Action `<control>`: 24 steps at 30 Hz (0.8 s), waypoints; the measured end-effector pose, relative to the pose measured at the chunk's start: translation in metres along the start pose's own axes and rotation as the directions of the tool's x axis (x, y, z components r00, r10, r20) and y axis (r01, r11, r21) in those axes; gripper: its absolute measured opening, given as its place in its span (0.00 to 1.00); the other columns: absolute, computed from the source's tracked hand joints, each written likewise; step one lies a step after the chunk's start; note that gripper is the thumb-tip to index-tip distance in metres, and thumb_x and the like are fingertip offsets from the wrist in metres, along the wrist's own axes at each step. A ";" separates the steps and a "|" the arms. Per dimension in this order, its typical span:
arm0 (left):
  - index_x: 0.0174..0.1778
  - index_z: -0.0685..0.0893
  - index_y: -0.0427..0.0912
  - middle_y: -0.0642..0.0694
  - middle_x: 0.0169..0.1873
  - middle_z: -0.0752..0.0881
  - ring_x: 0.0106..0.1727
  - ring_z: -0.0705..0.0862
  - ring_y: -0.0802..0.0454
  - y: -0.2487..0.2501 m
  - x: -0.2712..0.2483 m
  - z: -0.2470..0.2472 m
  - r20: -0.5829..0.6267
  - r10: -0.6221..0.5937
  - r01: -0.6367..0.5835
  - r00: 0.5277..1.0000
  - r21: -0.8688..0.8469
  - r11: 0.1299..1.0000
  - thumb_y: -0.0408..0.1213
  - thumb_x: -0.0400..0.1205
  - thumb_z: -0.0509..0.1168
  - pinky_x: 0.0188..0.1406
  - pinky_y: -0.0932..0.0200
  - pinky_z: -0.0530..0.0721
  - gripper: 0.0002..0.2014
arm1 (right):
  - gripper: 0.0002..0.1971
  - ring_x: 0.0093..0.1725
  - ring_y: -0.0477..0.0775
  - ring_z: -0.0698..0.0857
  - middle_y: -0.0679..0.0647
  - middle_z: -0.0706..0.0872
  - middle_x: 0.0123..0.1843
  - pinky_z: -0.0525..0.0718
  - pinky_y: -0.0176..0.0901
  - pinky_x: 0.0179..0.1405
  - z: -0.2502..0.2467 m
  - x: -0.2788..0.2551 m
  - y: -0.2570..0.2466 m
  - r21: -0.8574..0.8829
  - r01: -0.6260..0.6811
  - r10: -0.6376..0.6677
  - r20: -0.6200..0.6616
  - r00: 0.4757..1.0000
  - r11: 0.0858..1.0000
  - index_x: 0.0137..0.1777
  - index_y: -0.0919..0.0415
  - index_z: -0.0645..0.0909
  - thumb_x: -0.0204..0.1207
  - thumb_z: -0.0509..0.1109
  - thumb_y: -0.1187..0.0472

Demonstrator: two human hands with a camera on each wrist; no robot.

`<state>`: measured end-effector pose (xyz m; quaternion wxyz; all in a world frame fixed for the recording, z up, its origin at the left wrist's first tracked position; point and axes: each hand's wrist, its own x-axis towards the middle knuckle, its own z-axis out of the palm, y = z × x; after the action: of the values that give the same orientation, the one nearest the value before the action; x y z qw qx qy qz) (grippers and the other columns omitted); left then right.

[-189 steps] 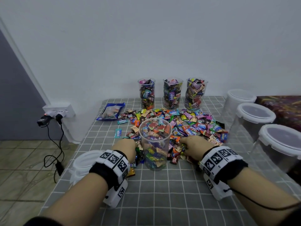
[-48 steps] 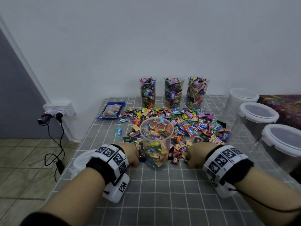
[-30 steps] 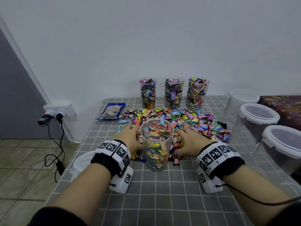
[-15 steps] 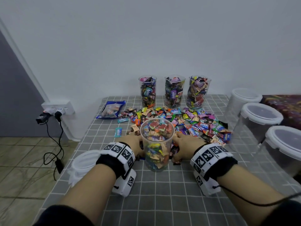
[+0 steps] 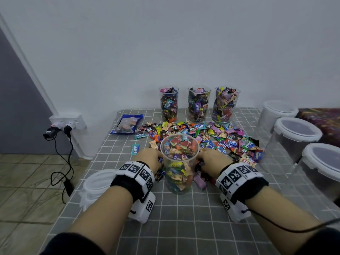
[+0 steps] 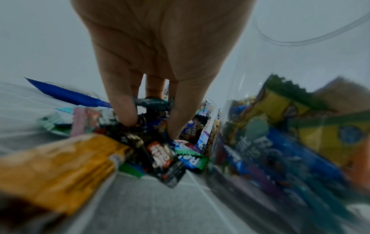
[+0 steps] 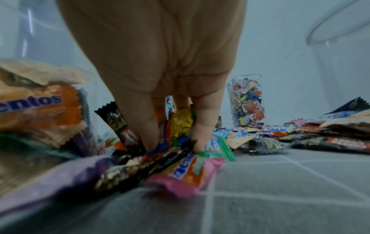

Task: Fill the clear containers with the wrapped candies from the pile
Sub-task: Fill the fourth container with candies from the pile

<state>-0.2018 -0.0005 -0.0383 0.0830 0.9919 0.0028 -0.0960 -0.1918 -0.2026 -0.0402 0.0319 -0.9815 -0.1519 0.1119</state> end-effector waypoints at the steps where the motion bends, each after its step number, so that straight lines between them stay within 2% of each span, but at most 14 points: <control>1: 0.55 0.85 0.45 0.42 0.54 0.86 0.55 0.82 0.43 0.000 0.000 0.000 -0.006 -0.003 0.003 1.000 -0.009 1.000 0.41 0.81 0.64 0.52 0.52 0.82 0.10 | 0.18 0.65 0.60 0.78 0.59 0.76 0.65 0.78 0.49 0.60 -0.001 0.000 0.000 0.003 -0.004 0.004 0.000 1.000 1.000 0.70 0.56 0.77 0.80 0.61 0.65; 5: 0.54 0.86 0.43 0.41 0.52 0.87 0.54 0.83 0.42 -0.003 -0.001 -0.001 -0.035 -0.035 0.033 0.999 -0.050 0.998 0.41 0.81 0.64 0.54 0.49 0.84 0.10 | 0.18 0.63 0.60 0.79 0.60 0.79 0.64 0.80 0.48 0.60 -0.005 -0.001 0.002 0.034 -0.022 0.023 -0.017 1.000 0.999 0.67 0.58 0.79 0.79 0.61 0.66; 8: 0.53 0.86 0.43 0.42 0.51 0.87 0.53 0.84 0.43 -0.006 -0.002 -0.002 -0.101 -0.042 0.034 0.994 -0.087 0.996 0.42 0.81 0.65 0.52 0.50 0.83 0.10 | 0.17 0.61 0.60 0.80 0.59 0.80 0.62 0.79 0.46 0.55 -0.006 -0.003 0.002 0.064 -0.037 0.041 -0.059 0.997 0.997 0.64 0.59 0.81 0.78 0.61 0.67; 10: 0.55 0.87 0.46 0.42 0.52 0.87 0.53 0.83 0.43 -0.008 -0.004 -0.003 -0.147 -0.041 0.027 0.988 -0.094 0.995 0.42 0.81 0.65 0.51 0.51 0.82 0.10 | 0.14 0.59 0.60 0.81 0.60 0.81 0.60 0.77 0.44 0.51 -0.007 -0.005 0.003 0.084 -0.039 0.048 -0.113 0.992 0.996 0.60 0.61 0.82 0.77 0.61 0.68; 14: 0.57 0.87 0.48 0.43 0.50 0.87 0.52 0.83 0.43 -0.012 -0.010 -0.007 -0.220 -0.053 0.016 0.974 -0.167 0.986 0.40 0.80 0.65 0.47 0.54 0.80 0.11 | 0.11 0.61 0.62 0.80 0.61 0.80 0.60 0.77 0.45 0.52 -0.010 -0.012 0.006 0.148 -0.028 0.058 -0.202 0.978 0.989 0.56 0.63 0.81 0.76 0.62 0.68; 16: 0.58 0.87 0.48 0.43 0.50 0.88 0.52 0.83 0.44 -0.014 -0.014 -0.012 -0.282 -0.063 -0.005 0.957 -0.233 0.972 0.41 0.81 0.65 0.47 0.55 0.80 0.11 | 0.11 0.61 0.62 0.80 0.60 0.80 0.58 0.76 0.44 0.50 -0.011 -0.014 0.008 0.195 -0.027 0.076 -0.246 0.966 0.980 0.55 0.62 0.82 0.76 0.62 0.67; 19: 0.63 0.84 0.49 0.43 0.59 0.85 0.58 0.82 0.45 -0.014 -0.018 -0.022 -0.371 -0.099 -0.023 0.923 -0.310 0.950 0.41 0.81 0.65 0.53 0.55 0.78 0.15 | 0.10 0.56 0.61 0.79 0.57 0.78 0.53 0.71 0.43 0.46 -0.019 -0.016 0.008 0.248 -0.023 0.106 -0.325 0.940 0.968 0.55 0.62 0.82 0.77 0.63 0.66; 22: 0.64 0.84 0.48 0.43 0.60 0.83 0.58 0.81 0.45 -0.013 -0.022 -0.032 -0.457 -0.107 -0.071 0.883 -0.356 0.932 0.40 0.80 0.65 0.58 0.52 0.78 0.16 | 0.08 0.51 0.60 0.77 0.53 0.73 0.45 0.63 0.43 0.40 -0.035 -0.021 0.006 0.270 0.023 0.107 -0.456 0.884 0.963 0.53 0.66 0.81 0.78 0.63 0.66; 24: 0.64 0.84 0.47 0.44 0.58 0.84 0.58 0.81 0.45 -0.012 -0.023 -0.038 -0.500 -0.098 -0.104 0.860 -0.362 0.926 0.41 0.80 0.66 0.58 0.51 0.79 0.16 | 0.07 0.47 0.57 0.75 0.53 0.73 0.44 0.60 0.42 0.39 -0.047 -0.026 0.002 0.284 0.081 0.095 -0.555 0.826 0.955 0.51 0.67 0.81 0.78 0.63 0.66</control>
<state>-0.2173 0.0182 0.0010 0.2681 0.9470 0.0415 0.1719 -0.2045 -0.2137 0.0105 0.2213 -0.9551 -0.1137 -0.1607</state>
